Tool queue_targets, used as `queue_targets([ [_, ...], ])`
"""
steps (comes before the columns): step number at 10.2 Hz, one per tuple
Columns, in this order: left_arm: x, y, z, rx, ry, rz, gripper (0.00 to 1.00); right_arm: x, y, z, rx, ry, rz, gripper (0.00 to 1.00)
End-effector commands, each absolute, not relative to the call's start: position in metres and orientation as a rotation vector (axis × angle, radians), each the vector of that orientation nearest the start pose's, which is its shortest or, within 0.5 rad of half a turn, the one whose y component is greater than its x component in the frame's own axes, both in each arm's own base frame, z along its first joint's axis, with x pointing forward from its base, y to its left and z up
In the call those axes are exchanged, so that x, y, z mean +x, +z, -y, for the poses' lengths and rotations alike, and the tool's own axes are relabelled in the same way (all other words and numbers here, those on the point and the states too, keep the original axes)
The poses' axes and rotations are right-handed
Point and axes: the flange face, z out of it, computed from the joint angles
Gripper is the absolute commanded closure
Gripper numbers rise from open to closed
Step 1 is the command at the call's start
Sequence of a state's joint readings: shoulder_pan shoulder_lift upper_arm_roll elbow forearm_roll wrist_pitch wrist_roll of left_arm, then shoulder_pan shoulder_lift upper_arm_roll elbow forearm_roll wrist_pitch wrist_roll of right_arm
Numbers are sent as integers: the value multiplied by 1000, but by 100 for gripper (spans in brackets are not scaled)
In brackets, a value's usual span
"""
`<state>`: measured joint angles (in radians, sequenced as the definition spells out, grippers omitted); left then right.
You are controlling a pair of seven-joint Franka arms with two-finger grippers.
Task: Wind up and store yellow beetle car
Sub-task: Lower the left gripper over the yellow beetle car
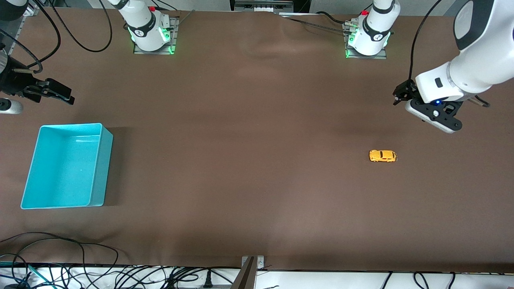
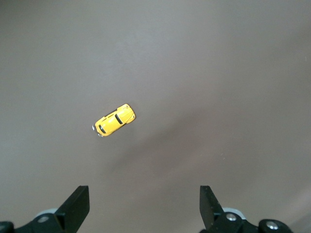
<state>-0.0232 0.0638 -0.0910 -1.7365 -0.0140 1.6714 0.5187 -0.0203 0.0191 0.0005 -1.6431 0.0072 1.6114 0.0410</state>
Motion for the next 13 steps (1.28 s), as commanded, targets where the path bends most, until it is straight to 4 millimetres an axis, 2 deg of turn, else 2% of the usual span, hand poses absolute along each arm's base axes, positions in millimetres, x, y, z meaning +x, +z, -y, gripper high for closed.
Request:
queue_targets([
  [1, 595, 486, 32, -2973, 254, -1232, 0, 565, 584, 10, -3124, 70, -102, 0],
  [3, 610, 447, 27, -2900, 261, -1443, 0, 566, 585, 9, -3125, 56, -100, 0],
  [4, 618, 420, 26, -2846, 288, -1586, 0, 567, 585, 10, -3123, 46, -103, 0],
  [6, 639, 366, 15, -2674, 205, -1889, 0, 566, 587, 10, -3123, 43, -107, 0],
  [8, 652, 314, -1, -2536, 152, -2083, 0, 564, 589, 10, -3123, 51, -121, 0],
  [10, 652, 270, -11, -2462, 214, -2175, 0, 566, 588, 11, -3124, 37, -124, 0],
  [13, 637, 226, -8, -2347, 285, -2237, 0, 568, 598, 9, -3137, 3, -92, 0],
])
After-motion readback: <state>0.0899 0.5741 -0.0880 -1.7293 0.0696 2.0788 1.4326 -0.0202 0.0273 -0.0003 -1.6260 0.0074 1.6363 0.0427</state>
